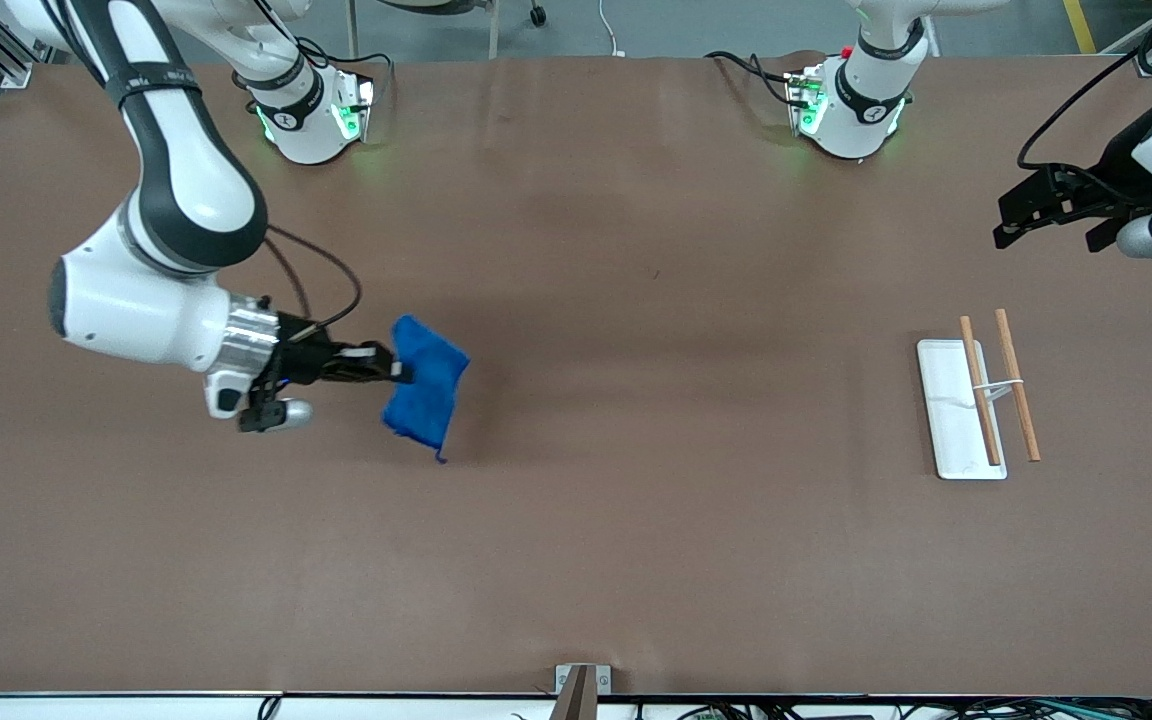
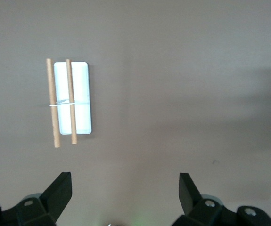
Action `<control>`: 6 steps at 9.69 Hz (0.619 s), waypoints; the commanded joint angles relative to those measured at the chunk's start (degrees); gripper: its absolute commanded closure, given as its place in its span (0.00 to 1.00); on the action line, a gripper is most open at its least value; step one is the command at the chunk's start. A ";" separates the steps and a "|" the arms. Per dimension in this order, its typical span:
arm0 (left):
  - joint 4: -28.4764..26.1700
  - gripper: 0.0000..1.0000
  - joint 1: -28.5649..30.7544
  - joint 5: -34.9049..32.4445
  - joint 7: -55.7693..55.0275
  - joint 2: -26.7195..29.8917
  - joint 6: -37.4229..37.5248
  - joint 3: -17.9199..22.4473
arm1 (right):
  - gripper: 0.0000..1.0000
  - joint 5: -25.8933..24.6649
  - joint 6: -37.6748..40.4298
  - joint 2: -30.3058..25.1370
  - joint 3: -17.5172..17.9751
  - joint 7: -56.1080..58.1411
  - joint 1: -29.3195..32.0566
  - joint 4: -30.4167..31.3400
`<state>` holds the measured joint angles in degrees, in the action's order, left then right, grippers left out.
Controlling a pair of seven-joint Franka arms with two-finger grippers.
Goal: Right arm passes towel to left arm to hang
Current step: 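Lift the towel with the right gripper while the left gripper approaches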
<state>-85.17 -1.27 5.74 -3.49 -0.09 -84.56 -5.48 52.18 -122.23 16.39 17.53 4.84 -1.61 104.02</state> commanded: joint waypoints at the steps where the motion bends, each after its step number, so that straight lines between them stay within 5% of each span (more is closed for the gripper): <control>1: -3.58 0.00 0.48 5.75 3.21 -0.44 0.36 -0.23 | 1.00 11.48 -3.08 -0.57 4.07 -0.18 -1.10 0.48; 6: -15.69 0.00 0.48 25.59 9.00 -0.35 0.10 -0.32 | 1.00 38.71 -5.82 -0.13 11.38 7.88 -2.86 -0.13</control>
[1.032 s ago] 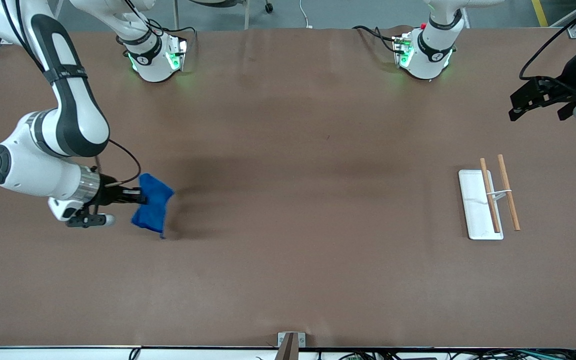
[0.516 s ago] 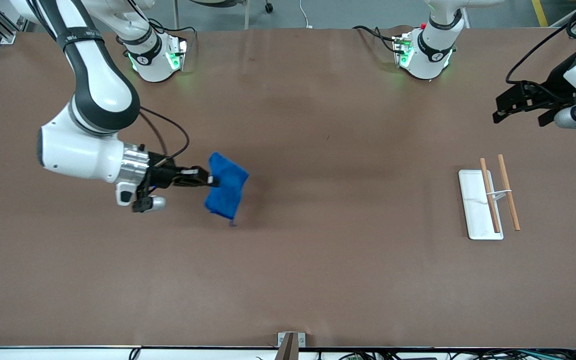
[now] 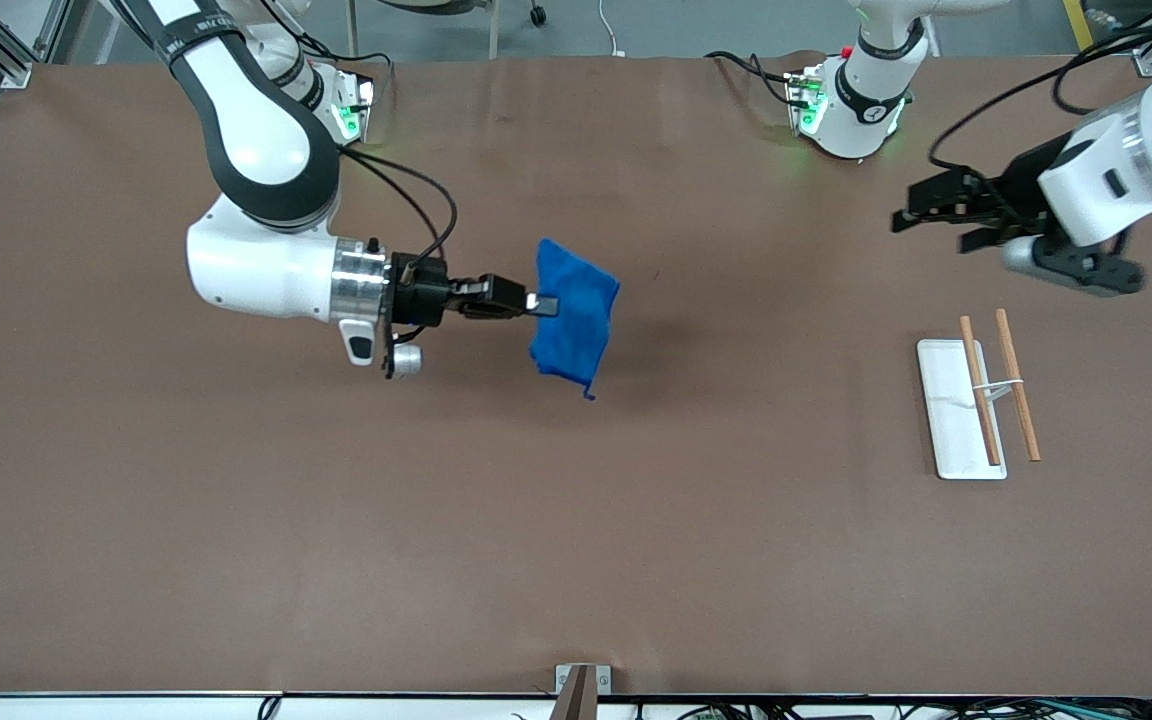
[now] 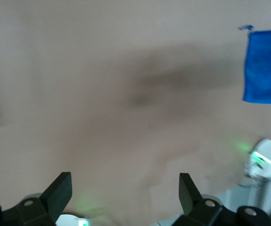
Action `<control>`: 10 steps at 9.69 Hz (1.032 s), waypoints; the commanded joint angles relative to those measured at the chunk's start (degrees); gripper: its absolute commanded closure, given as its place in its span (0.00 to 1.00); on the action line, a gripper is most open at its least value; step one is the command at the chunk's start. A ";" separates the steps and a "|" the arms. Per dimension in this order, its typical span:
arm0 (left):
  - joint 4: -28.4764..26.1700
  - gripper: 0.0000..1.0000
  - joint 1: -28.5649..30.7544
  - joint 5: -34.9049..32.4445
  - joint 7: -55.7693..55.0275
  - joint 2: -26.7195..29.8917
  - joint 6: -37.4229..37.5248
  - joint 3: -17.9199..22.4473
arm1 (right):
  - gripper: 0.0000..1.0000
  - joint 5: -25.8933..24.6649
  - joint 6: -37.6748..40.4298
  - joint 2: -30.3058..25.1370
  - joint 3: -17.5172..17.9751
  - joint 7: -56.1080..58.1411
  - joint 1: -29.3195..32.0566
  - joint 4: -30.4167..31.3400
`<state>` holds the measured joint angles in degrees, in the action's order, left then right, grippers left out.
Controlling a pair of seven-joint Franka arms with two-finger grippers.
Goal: Right arm passes towel to left arm to hang
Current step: 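Lift the towel with the right gripper while the left gripper approaches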
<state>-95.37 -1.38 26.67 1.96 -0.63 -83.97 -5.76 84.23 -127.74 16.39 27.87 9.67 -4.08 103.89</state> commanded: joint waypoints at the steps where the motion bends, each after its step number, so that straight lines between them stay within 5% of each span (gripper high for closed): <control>1: -8.31 0.01 0.59 8.71 4.80 0.28 -1.02 -0.04 | 1.00 12.91 -0.23 -0.04 1.40 6.73 -1.10 0.00; 5: -19.21 0.00 0.06 29.09 9.55 0.28 -4.71 -0.04 | 1.00 34.02 0.29 3.55 6.22 21.40 -1.90 -0.96; 10: -25.91 0.01 -0.46 46.42 14.56 -0.85 -11.12 -4.52 | 1.00 44.43 2.30 7.25 10.01 28.47 -2.25 -4.05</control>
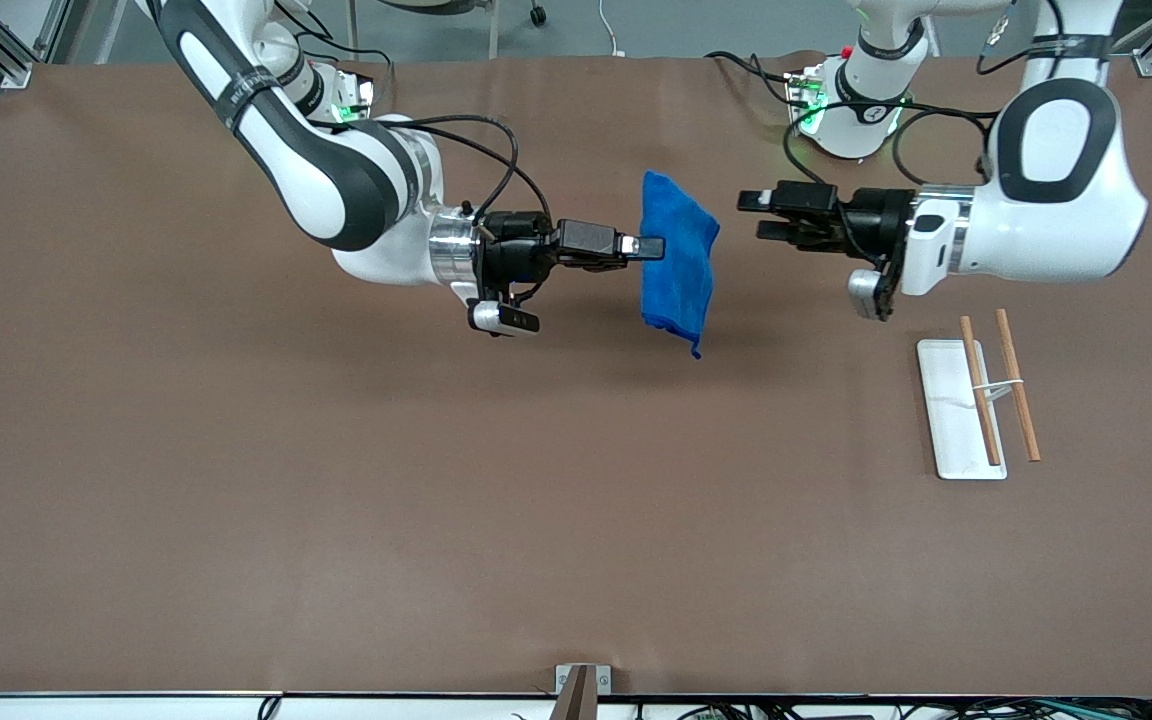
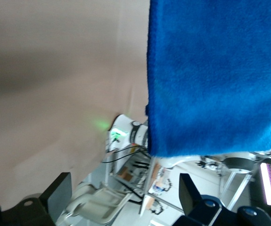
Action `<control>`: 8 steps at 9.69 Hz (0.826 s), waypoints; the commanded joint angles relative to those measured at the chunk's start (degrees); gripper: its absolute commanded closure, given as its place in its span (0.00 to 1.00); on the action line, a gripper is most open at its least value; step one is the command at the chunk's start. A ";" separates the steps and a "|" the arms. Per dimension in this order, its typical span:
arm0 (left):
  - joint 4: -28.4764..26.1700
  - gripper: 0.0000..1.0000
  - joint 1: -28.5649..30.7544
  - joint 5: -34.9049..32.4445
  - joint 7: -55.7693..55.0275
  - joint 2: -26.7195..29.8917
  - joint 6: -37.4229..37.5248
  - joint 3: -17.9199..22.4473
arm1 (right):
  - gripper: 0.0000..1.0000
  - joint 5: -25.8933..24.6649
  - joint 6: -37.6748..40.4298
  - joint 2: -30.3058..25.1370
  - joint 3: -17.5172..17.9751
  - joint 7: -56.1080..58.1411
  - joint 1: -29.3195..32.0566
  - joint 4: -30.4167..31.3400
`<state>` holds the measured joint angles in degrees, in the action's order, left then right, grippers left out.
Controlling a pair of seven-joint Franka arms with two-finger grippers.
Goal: Right arm passes towel to left arm to hang
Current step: 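Grasp the towel's hanging edge with the left gripper beside the right gripper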
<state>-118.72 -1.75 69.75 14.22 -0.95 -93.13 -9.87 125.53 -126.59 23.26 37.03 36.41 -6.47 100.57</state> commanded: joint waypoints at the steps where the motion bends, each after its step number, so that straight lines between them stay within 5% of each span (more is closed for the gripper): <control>1: -2.57 0.01 -0.01 5.20 2.30 -1.07 -2.31 -1.02 | 1.00 3.57 2.83 0.38 0.85 2.86 0.23 -0.47; 5: -3.71 0.04 0.52 13.20 3.44 -1.52 -2.32 -1.20 | 1.00 3.58 2.93 1.00 0.85 3.75 0.23 -0.47; 6: -3.71 0.16 0.52 15.39 3.62 -1.60 -2.58 -1.20 | 1.00 3.58 3.02 1.08 0.85 3.67 0.23 -0.47; 8: -3.80 0.18 -0.09 15.59 5.20 -2.56 -4.25 -1.29 | 1.00 3.58 3.02 1.08 1.03 3.58 0.23 -0.38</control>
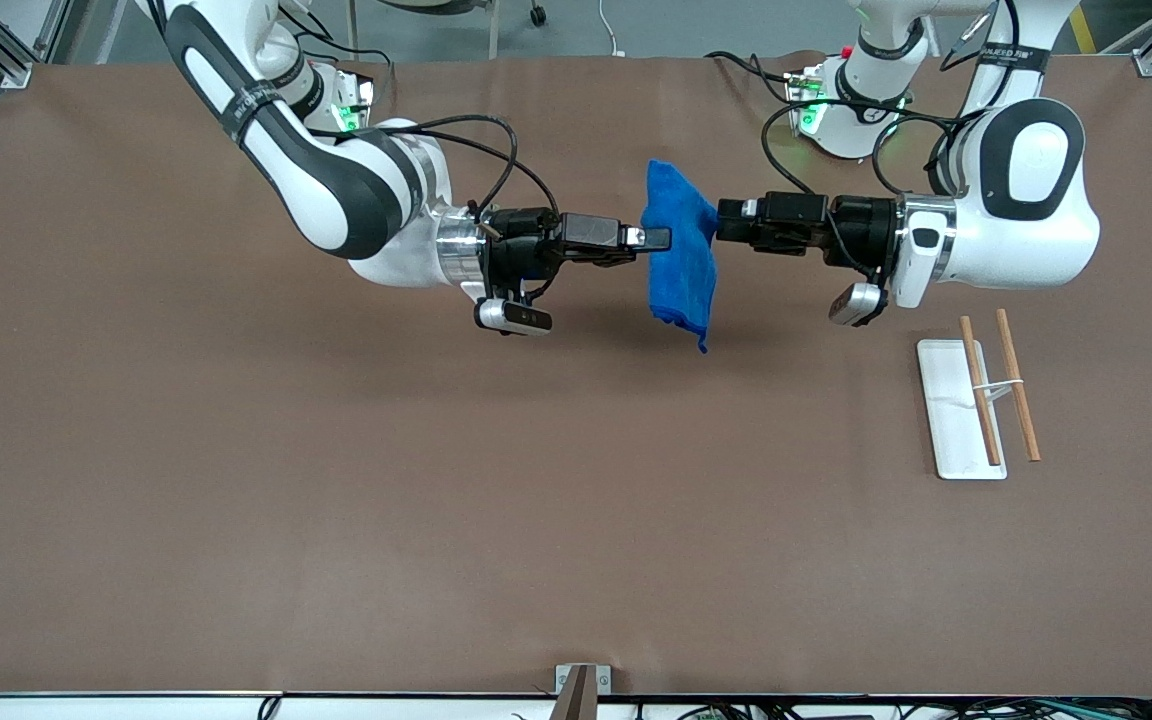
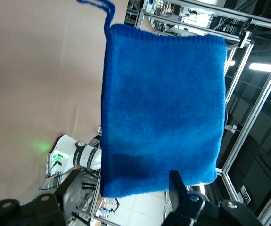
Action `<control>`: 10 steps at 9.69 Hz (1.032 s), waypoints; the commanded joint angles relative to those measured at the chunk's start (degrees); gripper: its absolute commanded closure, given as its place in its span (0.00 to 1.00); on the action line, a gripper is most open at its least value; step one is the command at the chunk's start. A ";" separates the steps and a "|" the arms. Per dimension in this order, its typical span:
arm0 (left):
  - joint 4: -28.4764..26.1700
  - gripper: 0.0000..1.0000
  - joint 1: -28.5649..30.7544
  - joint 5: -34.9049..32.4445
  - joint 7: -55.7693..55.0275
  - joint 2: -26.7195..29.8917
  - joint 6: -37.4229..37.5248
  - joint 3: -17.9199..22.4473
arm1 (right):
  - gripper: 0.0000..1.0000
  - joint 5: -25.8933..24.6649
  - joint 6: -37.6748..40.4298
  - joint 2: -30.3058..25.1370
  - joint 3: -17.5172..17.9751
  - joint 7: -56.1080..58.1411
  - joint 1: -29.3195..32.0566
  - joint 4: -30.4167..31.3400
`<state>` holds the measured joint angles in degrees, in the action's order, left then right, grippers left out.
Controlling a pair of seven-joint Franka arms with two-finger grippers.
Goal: Right arm passes towel to left arm to hang
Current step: 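Grasp the towel's hanging edge with the left gripper beside the right gripper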
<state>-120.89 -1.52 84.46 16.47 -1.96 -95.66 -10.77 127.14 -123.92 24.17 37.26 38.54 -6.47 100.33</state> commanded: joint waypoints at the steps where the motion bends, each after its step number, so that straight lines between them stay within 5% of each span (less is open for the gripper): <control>1: -1.80 0.17 -0.24 0.88 2.95 -1.55 -1.55 -0.40 | 1.00 1.97 0.35 0.18 0.80 1.45 0.23 -0.14; 4: -1.89 0.17 0.29 0.88 4.00 -1.99 -1.46 -0.40 | 1.00 1.97 0.35 0.18 0.80 1.45 0.32 -0.14; 6: -1.19 0.29 -0.06 1.41 4.44 -2.34 -2.77 -0.40 | 1.00 1.97 0.35 0.18 0.80 1.45 0.32 -0.14; 7: -1.10 0.43 -0.06 1.67 5.14 -2.43 -3.13 -0.40 | 1.00 1.97 0.35 0.18 0.80 1.45 0.32 -0.14; 9: 0.13 0.92 -0.06 1.58 4.97 -2.43 -4.00 -0.31 | 1.00 1.97 0.35 0.18 0.80 1.45 0.32 -0.14; 10: 0.83 1.00 0.20 1.58 4.71 -2.34 -4.27 -0.31 | 1.00 1.97 0.35 0.18 0.80 1.45 0.32 -0.14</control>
<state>-120.35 -1.43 85.65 19.66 -3.07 -98.35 -10.81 127.17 -123.92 24.20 37.36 38.58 -6.47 100.31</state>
